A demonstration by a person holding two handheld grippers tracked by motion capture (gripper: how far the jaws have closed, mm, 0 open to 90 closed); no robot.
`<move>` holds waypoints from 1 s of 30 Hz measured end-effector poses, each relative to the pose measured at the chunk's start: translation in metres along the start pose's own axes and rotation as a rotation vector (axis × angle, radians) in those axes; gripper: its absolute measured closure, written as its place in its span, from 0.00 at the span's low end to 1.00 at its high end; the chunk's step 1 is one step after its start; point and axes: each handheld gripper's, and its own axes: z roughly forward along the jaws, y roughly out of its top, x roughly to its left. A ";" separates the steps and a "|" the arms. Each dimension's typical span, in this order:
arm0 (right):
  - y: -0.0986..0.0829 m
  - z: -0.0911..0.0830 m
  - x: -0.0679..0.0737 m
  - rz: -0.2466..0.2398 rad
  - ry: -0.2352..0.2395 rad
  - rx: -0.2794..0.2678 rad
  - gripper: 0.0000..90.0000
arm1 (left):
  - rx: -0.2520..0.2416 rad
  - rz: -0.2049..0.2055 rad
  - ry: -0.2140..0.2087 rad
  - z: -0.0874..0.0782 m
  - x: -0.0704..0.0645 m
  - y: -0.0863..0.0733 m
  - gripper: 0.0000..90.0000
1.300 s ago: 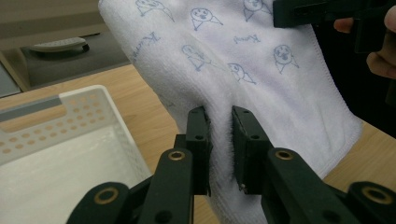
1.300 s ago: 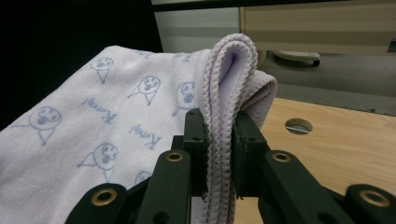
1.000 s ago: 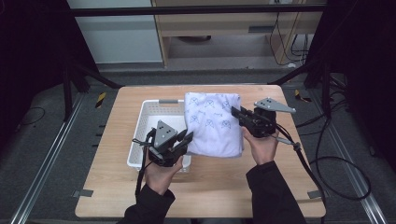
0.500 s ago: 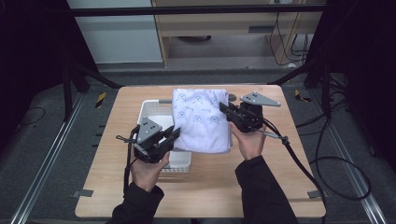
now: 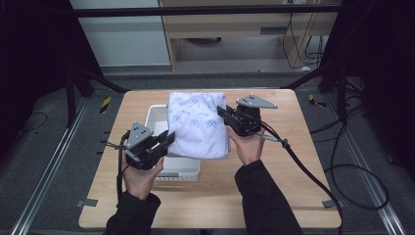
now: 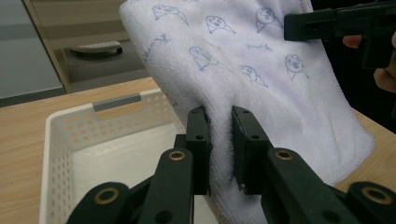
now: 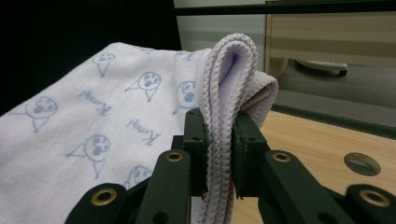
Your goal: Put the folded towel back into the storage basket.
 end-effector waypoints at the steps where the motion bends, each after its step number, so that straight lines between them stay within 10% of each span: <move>1: 0.000 0.001 0.001 -0.002 0.000 0.003 0.87 | 0.000 -0.001 0.003 -0.001 0.002 0.000 0.85; 30: -0.002 0.061 0.038 -0.014 0.044 0.040 0.87 | 0.029 -0.044 0.072 -0.015 0.054 -0.018 0.85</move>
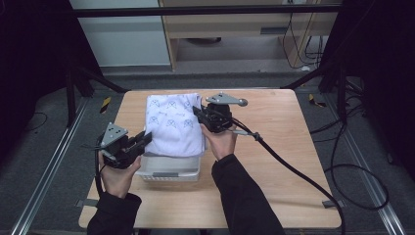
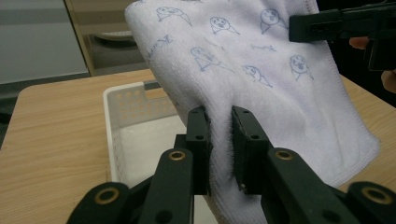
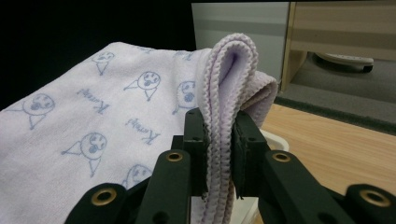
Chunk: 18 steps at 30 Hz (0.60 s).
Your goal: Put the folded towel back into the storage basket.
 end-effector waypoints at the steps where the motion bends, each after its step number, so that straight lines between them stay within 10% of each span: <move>1: -0.001 0.002 0.000 0.000 0.000 0.002 0.87 | 0.003 0.002 0.003 0.001 0.001 -0.001 0.85; 18: -0.017 0.026 0.000 0.017 -0.004 0.030 0.87 | 0.048 -0.002 0.031 0.017 0.015 -0.014 0.85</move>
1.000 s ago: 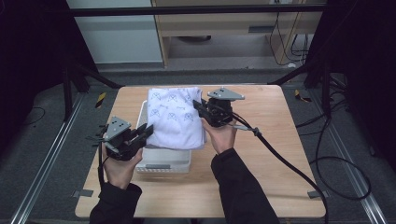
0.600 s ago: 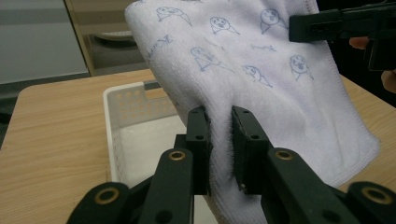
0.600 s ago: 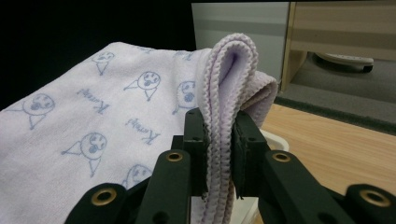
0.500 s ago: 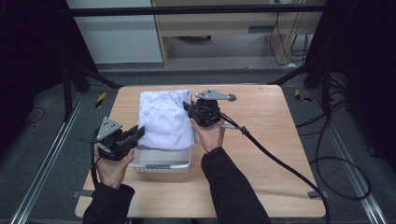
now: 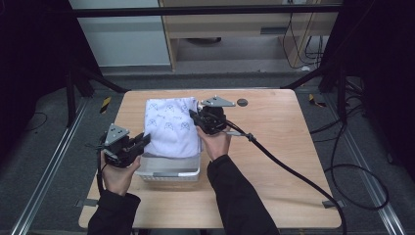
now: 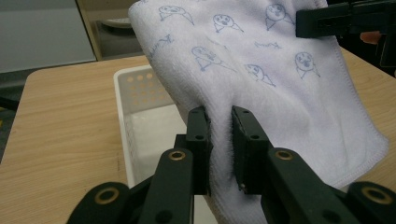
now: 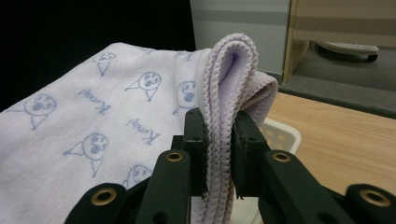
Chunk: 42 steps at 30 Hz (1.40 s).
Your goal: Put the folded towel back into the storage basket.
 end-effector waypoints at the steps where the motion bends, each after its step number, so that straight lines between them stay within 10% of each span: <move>1: -0.002 0.002 0.000 0.003 0.000 0.003 0.87 | 0.002 -0.001 0.001 0.001 0.001 -0.001 0.85; 42: -0.050 0.054 0.002 0.006 -0.043 0.127 0.87 | 0.166 0.002 0.058 0.046 0.022 -0.039 0.85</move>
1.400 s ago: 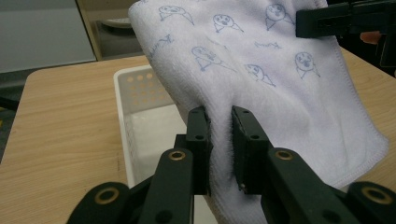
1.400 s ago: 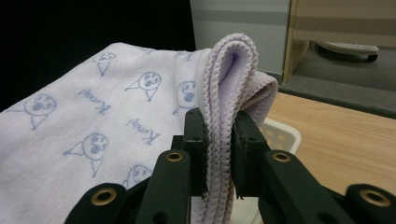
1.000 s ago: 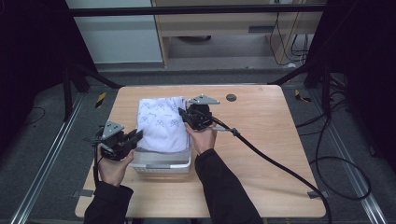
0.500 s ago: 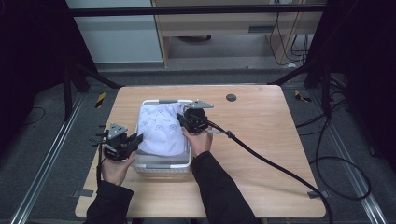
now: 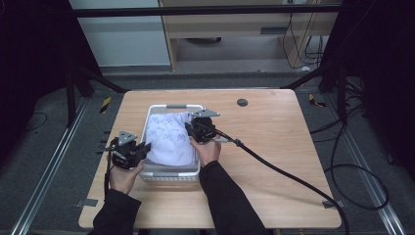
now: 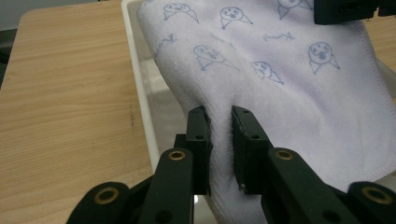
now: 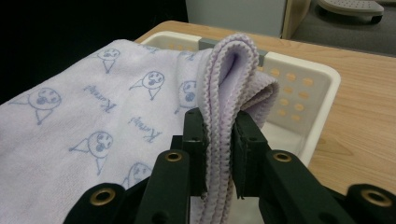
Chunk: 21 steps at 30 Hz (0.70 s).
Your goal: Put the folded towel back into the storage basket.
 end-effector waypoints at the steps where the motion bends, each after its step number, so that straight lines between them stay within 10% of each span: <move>1: -0.001 0.001 0.000 -0.005 -0.003 0.005 0.86 | 0.007 0.003 0.000 0.001 0.000 0.000 0.85; 21: -0.012 0.011 -0.002 -0.065 -0.027 0.070 0.76 | 0.049 -0.012 0.033 0.010 0.005 -0.005 0.78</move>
